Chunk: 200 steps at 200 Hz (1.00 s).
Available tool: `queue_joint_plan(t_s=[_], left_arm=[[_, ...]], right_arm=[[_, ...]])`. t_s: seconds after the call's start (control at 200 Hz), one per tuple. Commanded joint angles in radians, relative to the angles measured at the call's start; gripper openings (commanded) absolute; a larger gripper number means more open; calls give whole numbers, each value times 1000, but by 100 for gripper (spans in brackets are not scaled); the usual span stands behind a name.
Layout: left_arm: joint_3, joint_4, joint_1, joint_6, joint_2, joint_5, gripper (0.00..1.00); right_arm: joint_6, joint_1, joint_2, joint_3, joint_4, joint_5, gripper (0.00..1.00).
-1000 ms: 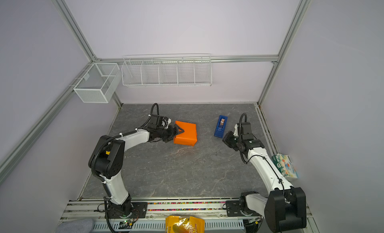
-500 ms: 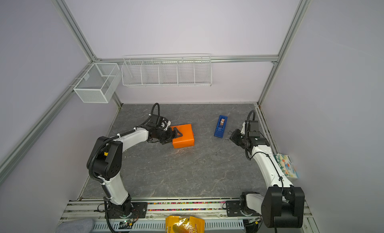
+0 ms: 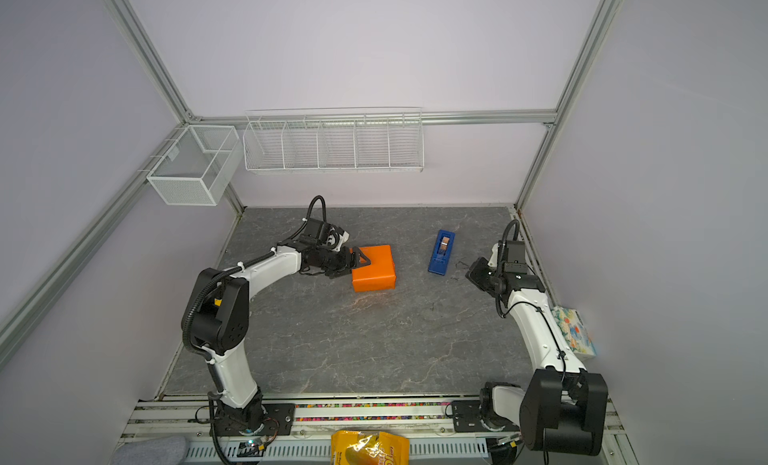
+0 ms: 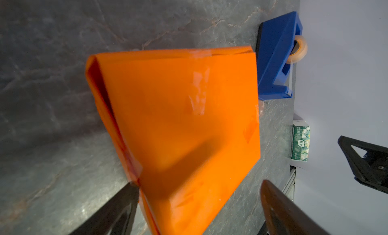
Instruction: Wrap the gift box in paper
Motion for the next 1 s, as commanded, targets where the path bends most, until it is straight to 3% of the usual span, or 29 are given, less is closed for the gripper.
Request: queue_joint_plan(t_s=[0.0, 0.185, 0.34, 0.365, 0.395, 0.42, 0.44, 0.53, 0.715, 0.84, 0.995], left_arm=[[68, -40, -1, 47, 55, 15, 90], [123, -133, 8, 106, 56, -81, 90], [51, -105, 55, 156, -34, -146, 89], [34, -99, 65, 167, -53, -163, 90], [16, -97, 75, 180, -77, -200, 91], [5, -108, 84, 194, -95, -241, 91], [-3, -119, 88, 206, -110, -274, 92], [-56, -134, 110, 266, -175, -432, 100], [-224, -73, 194, 315, -306, -641, 99], [-389, 71, 237, 283, -415, -827, 99], [-578, 280, 297, 312, -505, -899, 99]], right_arm=[[-40, -25, 20, 13, -13, -6, 10], [-98, -60, 36, 15, -8, 50, 17], [-172, -81, 73, 18, 37, 110, 68], [-185, -80, 75, 15, 52, 123, 86], [-199, -81, 78, 8, 74, 136, 99], [-210, -80, 79, 2, 90, 147, 91], [-219, -80, 81, -1, 102, 158, 89], [-250, -81, 104, -6, 138, 216, 89], [-275, -78, 170, -29, 229, 423, 92], [-341, -60, 160, -155, 449, 484, 92], [-445, 1, 172, -265, 719, 580, 90]])
